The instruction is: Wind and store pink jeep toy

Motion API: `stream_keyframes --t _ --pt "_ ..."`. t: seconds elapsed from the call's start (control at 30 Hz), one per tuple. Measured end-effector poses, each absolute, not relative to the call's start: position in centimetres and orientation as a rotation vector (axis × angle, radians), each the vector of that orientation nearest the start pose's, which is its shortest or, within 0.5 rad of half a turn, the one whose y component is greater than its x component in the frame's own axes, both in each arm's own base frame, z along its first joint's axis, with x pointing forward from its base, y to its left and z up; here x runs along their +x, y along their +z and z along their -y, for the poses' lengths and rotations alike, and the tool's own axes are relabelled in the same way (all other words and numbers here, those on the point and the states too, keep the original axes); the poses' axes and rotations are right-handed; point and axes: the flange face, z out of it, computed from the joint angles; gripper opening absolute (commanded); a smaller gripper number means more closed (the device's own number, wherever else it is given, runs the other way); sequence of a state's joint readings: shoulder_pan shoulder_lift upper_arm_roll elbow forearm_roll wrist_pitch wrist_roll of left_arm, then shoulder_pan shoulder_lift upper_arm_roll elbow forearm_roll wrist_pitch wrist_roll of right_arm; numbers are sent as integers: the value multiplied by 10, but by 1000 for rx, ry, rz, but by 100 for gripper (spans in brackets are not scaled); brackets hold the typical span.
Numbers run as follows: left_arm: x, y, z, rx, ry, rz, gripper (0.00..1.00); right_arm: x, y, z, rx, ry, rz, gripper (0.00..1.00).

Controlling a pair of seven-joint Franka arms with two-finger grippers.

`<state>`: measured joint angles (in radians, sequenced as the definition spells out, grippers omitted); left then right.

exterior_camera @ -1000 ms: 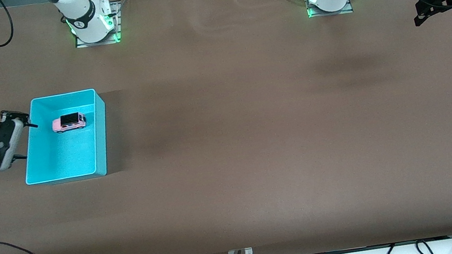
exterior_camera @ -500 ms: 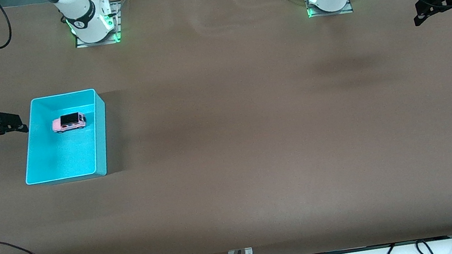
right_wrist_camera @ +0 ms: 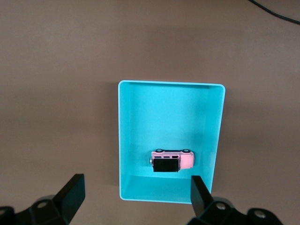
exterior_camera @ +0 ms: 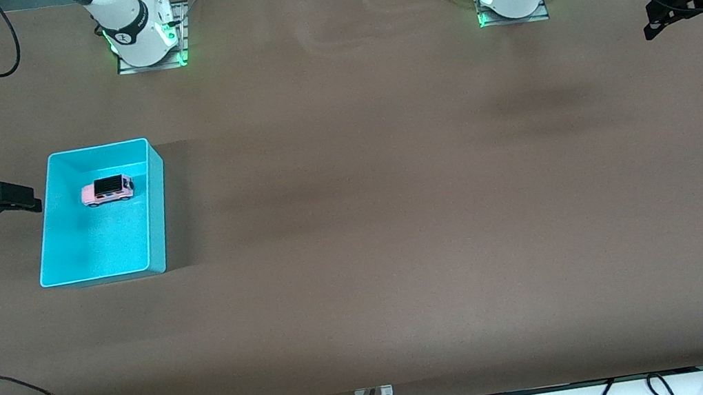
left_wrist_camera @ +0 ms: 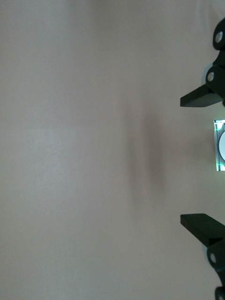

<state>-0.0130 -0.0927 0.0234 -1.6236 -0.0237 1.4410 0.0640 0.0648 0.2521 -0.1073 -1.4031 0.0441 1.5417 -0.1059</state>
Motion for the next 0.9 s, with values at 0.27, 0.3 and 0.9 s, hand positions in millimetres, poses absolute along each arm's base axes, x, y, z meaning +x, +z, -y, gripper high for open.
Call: stream_keyframes --t 0.27,0.3,0.9 --pt "511 638 -3 -3166 149 -89 100 622 552 19 -3104 187 68 100" --pt "511 638 -3 -3166 149 -89 100 622 552 20 -3098 187 61 100" --pt "511 638 -3 -3166 151 -89 100 622 553 16 -3124 192 60 100"
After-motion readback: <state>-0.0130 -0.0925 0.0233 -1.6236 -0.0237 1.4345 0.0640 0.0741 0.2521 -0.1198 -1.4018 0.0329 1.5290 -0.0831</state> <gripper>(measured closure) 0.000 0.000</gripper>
